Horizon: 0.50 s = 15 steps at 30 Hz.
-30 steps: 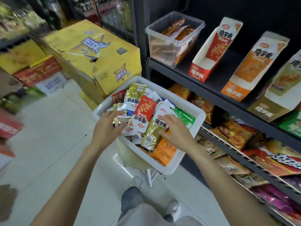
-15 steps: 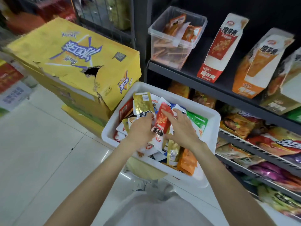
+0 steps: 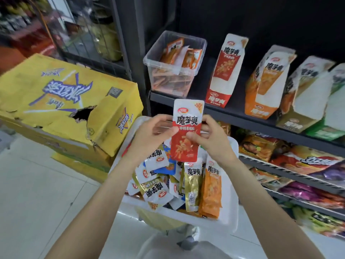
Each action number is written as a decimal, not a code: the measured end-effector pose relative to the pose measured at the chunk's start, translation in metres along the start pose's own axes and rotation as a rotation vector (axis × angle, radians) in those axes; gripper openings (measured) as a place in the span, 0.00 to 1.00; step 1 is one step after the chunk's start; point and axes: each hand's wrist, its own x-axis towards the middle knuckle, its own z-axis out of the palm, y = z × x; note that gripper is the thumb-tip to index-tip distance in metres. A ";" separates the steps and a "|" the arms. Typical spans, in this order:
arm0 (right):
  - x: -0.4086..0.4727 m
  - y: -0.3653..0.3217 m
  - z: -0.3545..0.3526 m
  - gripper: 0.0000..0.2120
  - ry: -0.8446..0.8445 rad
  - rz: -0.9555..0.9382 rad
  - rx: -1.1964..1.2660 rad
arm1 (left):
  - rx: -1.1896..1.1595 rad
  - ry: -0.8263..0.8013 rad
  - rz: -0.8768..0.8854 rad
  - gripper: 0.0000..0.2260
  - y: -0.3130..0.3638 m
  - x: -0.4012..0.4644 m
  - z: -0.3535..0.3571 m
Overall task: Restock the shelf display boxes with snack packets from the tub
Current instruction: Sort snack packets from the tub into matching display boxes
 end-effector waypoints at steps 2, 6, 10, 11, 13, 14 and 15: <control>-0.001 -0.009 -0.016 0.19 0.040 0.020 0.043 | 0.096 -0.048 0.054 0.05 0.010 0.016 0.012; 0.004 -0.031 -0.073 0.13 0.195 -0.146 -0.224 | 0.242 -0.185 0.205 0.06 0.032 0.061 0.035; 0.019 -0.056 -0.129 0.04 0.163 -0.231 -0.436 | 0.363 -0.111 0.451 0.08 0.065 0.102 0.066; 0.025 -0.062 -0.140 0.08 0.241 -0.278 -0.464 | 0.348 -0.052 0.498 0.09 0.072 0.111 0.072; 0.041 -0.069 -0.159 0.16 0.471 -0.399 -0.523 | 0.345 0.054 0.524 0.13 0.080 0.132 0.082; 0.051 -0.071 -0.168 0.15 0.568 -0.448 -0.546 | 0.396 0.090 0.499 0.14 0.081 0.142 0.086; 0.063 -0.070 -0.177 0.13 0.640 -0.479 -0.568 | 0.475 0.114 0.457 0.16 0.081 0.151 0.089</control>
